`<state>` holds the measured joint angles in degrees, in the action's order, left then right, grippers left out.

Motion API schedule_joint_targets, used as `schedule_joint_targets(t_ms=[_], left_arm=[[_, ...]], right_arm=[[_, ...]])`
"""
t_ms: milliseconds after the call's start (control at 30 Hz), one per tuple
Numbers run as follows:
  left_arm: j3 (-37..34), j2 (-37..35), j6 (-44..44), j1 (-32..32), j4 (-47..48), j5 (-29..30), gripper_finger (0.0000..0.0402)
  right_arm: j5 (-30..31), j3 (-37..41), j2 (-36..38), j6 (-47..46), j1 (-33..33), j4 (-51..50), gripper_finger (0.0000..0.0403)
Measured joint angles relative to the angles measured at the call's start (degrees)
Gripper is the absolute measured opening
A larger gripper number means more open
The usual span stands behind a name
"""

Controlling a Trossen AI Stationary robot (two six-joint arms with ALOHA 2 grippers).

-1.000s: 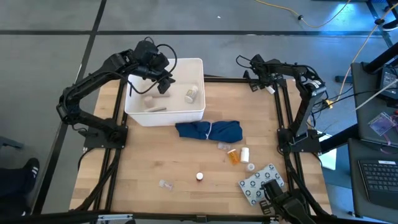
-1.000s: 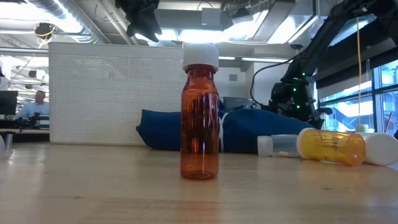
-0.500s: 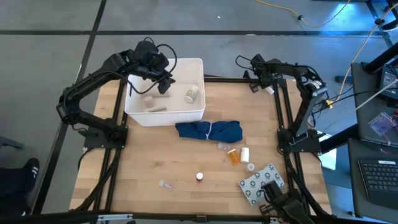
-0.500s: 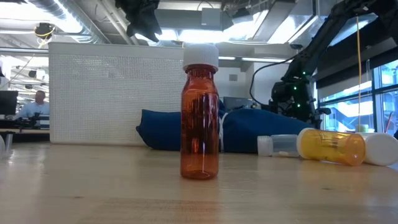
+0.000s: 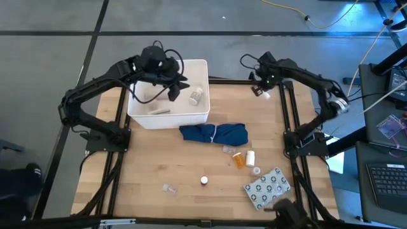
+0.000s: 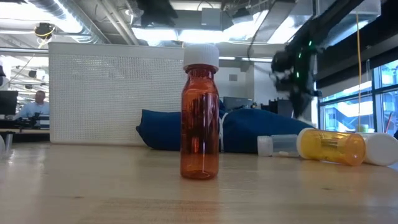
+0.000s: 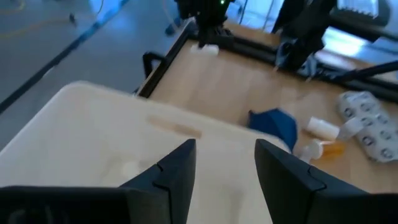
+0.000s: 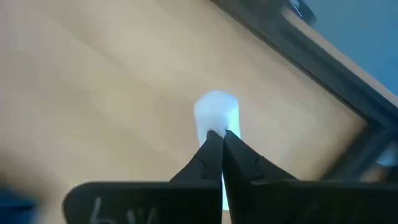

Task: Pick & place medical supplies in basket/bin
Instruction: Put the white rolled gauze into the white container

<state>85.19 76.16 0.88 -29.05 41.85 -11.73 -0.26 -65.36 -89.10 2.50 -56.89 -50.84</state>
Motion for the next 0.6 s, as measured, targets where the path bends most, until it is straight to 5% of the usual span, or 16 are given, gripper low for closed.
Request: schedule_joint_targets(t_ms=[200, 433, 600], left_arm=[[-0.04, 0.61, 2.39, 4.76, -8.98, 0.00, 0.0165], [0.00, 2.10, 2.44, 11.45, -21.23, 0.02, 0.0198], [0.00, 5.59, 2.89, 15.64, -28.99, 0.49, 0.0223]], right_arm=[[-13.27, -0.09, 15.35, -5.30, 7.07, 5.97, 0.0000], [-18.65, -0.15, 31.30, -16.24, 18.69, 29.29, 0.0000], [-19.64, -0.24, 36.24, -21.68, 27.49, 48.09, 0.0000]])
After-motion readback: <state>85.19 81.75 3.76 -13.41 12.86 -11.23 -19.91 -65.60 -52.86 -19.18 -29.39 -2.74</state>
